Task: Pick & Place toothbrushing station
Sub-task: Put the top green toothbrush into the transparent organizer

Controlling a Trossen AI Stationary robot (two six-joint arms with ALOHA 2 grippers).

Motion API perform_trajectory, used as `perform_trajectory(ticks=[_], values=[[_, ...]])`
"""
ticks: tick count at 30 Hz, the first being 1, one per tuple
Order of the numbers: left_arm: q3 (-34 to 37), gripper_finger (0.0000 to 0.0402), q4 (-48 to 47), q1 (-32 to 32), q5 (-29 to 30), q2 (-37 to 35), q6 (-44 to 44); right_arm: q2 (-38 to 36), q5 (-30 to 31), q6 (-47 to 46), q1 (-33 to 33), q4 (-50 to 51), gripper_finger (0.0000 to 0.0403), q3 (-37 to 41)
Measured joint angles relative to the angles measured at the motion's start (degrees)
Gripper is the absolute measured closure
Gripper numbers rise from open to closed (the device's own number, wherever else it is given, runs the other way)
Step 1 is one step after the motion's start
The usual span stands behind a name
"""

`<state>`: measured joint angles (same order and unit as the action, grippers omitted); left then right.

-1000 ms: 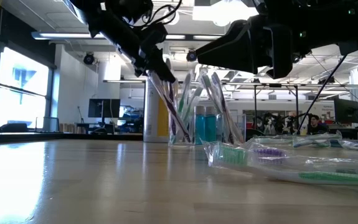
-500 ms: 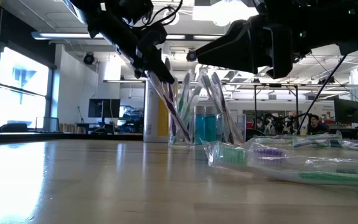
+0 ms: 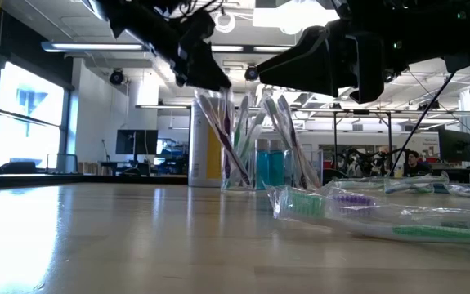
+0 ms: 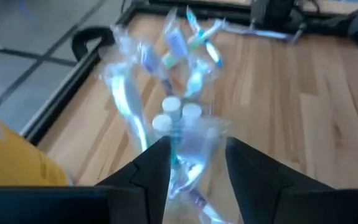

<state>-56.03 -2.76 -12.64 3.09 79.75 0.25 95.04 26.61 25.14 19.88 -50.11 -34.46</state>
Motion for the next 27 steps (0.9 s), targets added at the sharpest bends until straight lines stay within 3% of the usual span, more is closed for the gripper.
perform_trajectory(ticks=[8, 10, 18, 23, 27], values=[[-0.02, 0.0252, -0.82, 4.27, 7.46, -7.45, -5.32, 0.00, -1.66, -0.20, -0.52, -0.71, 0.0195, 0.00], [-0.02, 0.0252, -2.73, 6.42, 7.61, -9.74, -7.66, 0.00, -1.48, -6.16, -0.46, -0.32, 0.0195, 0.00], [-0.04, 0.0252, -12.40, 14.91, 15.23, -16.59, -8.96, -0.01, 15.60, -21.58, 0.35, 8.45, 0.0195, 0.02], [-0.09, 0.0252, -9.83, 15.70, 15.54, -16.69, -8.83, 0.00, 17.95, -20.81, 1.23, 9.09, 0.0195, 0.02], [-0.09, 0.0252, -9.85, 15.66, 15.72, -16.68, -8.82, -0.67, 20.65, -13.88, 2.51, 7.99, 0.0195, 0.02]])
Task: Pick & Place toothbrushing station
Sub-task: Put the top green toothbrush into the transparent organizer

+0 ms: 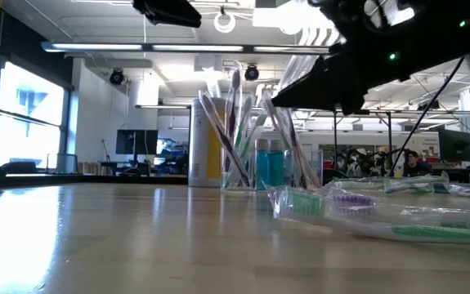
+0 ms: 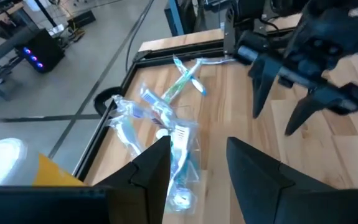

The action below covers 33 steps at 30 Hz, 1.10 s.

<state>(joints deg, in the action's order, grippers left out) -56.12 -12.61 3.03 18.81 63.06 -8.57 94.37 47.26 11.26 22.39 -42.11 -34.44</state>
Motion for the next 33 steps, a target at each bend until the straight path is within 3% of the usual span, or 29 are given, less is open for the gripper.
perform_trajectory(ticks=[3, 7, 10, 12, 14, 17, 21, 24, 28, 33], values=[[0.02, 0.0252, -0.52, 0.04, -0.07, -0.79, 0.02, -1.68, 3.74, 2.76, 3.68, 0.10, 0.0195, -0.02], [0.00, 0.0252, -3.20, 0.00, 0.15, -2.29, 1.39, -6.50, 15.89, 3.89, 9.19, 6.14, 0.0195, -0.02], [0.06, 0.0252, -5.92, 0.02, 0.19, -2.53, 3.24, -11.33, 26.19, -1.16, 11.63, 13.89, 0.0195, -0.02], [0.04, 0.0252, -9.46, 0.02, 0.01, -2.60, 5.12, -15.38, 27.63, -6.82, 12.50, 19.84, 0.0195, -0.04], [0.07, 0.0252, -12.57, 0.02, -0.02, -2.68, 7.43, -19.82, 23.31, -13.04, 13.10, 26.87, 0.0195, -0.03], [0.06, 0.0252, -18.06, 0.02, -0.04, -2.70, 10.63, -26.86, 10.83, -25.53, 11.71, 37.25, 0.0195, -0.09], [0.04, 0.0252, -22.36, 0.63, 0.05, -2.73, 13.91, -35.57, -9.71, -44.99, 3.61, 56.61, 0.0195, -0.09], [0.13, 0.0252, -24.41, 2.21, 0.14, -2.70, 14.48, -39.54, -19.56, -53.66, -3.15, 69.67, 0.0195, -0.04], [2.79, 0.0252, -22.36, 4.65, 0.26, -2.72, 14.46, -42.29, -21.73, -55.61, -10.87, 79.62, 0.0195, 0.00], [7.63, 0.0252, -19.04, 5.77, 0.41, -2.70, 14.65, -42.97, -19.81, -52.18, -17.74, 79.99, 0.0195, -0.02]])
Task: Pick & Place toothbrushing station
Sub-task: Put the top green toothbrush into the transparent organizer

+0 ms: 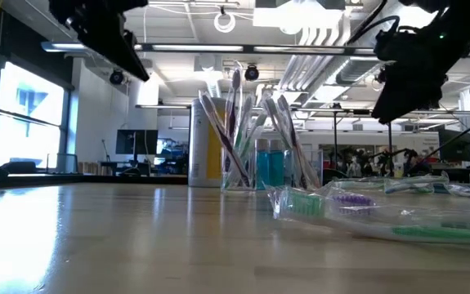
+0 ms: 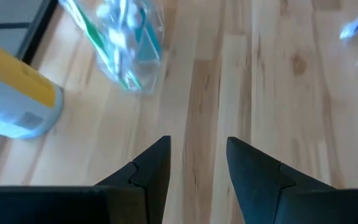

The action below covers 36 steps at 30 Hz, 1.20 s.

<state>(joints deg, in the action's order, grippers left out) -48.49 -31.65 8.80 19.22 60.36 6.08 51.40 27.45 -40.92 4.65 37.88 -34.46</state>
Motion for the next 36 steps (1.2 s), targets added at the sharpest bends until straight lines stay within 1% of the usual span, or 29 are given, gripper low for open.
perform_trajectory(ticks=[3, 7, 10, 14, 16, 20, 25, 27, 30, 36], values=[[3.57, 0.0252, 3.43, -0.11, 0.01, 0.00, 0.25, 0.17, -0.01, 3.96, -4.01, -0.30, 0.0195, 0.00], [6.81, 0.0252, 7.09, -0.13, -0.13, -0.18, 0.97, 0.30, -2.15, 6.91, -11.31, -0.26, 0.0195, 0.00], [8.66, 0.0252, 10.39, -0.13, -0.66, -0.22, 2.17, 0.56, -6.36, 8.90, -17.42, -0.40, 0.0195, 0.00], [10.47, 0.0252, 12.21, -0.11, -0.90, -0.22, 3.25, 2.22, -14.74, 12.58, -24.09, -0.42, 0.0195, 0.00], [10.97, 0.0252, 12.45, -0.11, -0.96, -0.22, 3.43, 3.48, -16.41, 15.09, -26.69, -0.86, 0.0195, 0.00], [12.21, 0.0252, 14.05, -0.12, -1.09, -0.22, 3.84, 7.08, -16.97, 16.42, -29.78, -2.17, 0.0195, 0.00], [12.74, 0.0252, 15.23, -0.11, -1.13, -0.22, 4.20, 13.03, -24.51, 19.75, -34.16, -2.54, 0.0195, 0.00], [12.74, 0.0252, 15.25, -0.13, -1.64, -0.15, 4.32, 15.75, -24.34, 20.21, -35.37, -2.72, 0.0195, 0.00], [12.74, 0.0252, 15.25, -0.11, -1.94, -0.13, 4.33, 20.44, -21.83, 20.99, -36.69, -3.73, 0.0195, 0.00], [12.74, 0.0252, 15.23, -0.11, -1.92, -0.11, 4.36, 28.73, -21.33, 24.75, -39.94, -6.68, 0.0195, 0.00]])
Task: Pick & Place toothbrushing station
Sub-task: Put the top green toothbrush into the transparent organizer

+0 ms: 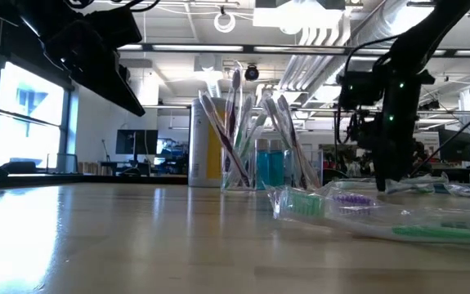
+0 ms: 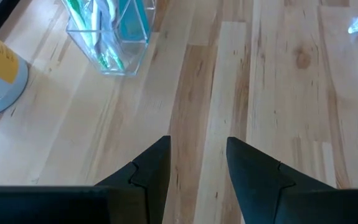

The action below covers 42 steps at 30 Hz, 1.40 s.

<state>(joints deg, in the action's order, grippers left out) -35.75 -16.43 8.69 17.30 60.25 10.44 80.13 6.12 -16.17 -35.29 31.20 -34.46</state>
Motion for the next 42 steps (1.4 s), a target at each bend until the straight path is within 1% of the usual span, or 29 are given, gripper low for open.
perform_trajectory(ticks=[4, 7, 11, 15, 20, 21, 24, 26, 30, 35, 42], values=[[0.00, 0.0252, 0.02, -0.01, 0.02, 0.00, -0.01, 3.82, 0.06, 0.78, -1.82, -1.76, 0.0195, -0.28], [0.00, 0.0252, 0.00, 0.00, -0.04, 0.00, 0.00, 4.04, -1.62, 1.88, -2.31, -2.13, 0.0195, -0.38], [0.00, 0.0252, -0.03, 0.00, -0.24, 0.02, -0.02, 1.24, -0.66, -0.51, -2.24, 0.29, 0.0195, -1.21], [0.00, 0.0252, -0.06, 0.00, -0.24, 0.02, -0.02, -2.56, 0.19, -0.53, -1.80, 3.71, 0.0195, -2.56], [0.00, 0.0252, -0.15, 0.00, -0.25, 0.02, -0.01, -6.77, -0.63, -0.61, -1.50, 6.20, 0.0195, -2.78], [0.00, 0.0252, -0.18, -0.01, -0.26, 0.02, -0.01, -7.19, 0.02, -0.30, -1.47, 6.76, 0.0195, -2.78], [0.00, 0.0252, -0.19, 0.00, -0.26, 0.02, 0.00, -7.86, 5.53, -0.08, -1.51, 7.43, 0.0195, -2.78], [0.00, 0.0252, -0.15, 0.00, -0.26, 0.02, 0.00, -7.44, 7.71, 0.15, -1.60, 7.48, 0.0195, -2.78], [0.00, 0.0252, -0.16, 0.00, -0.28, 0.02, 0.37, -5.88, 7.07, 1.21, -2.55, 7.53, 0.0195, -2.78], [0.00, 0.0252, -0.17, 0.00, -0.28, 0.02, 0.37, -1.61, 7.42, 1.18, -3.65, 7.54, 0.0195, -2.75], [0.00, 0.0252, -0.42, -0.02, -0.29, 0.02, 0.37, 5.00, 7.18, 2.78, -5.75, 4.62, 0.0195, -2.99]])
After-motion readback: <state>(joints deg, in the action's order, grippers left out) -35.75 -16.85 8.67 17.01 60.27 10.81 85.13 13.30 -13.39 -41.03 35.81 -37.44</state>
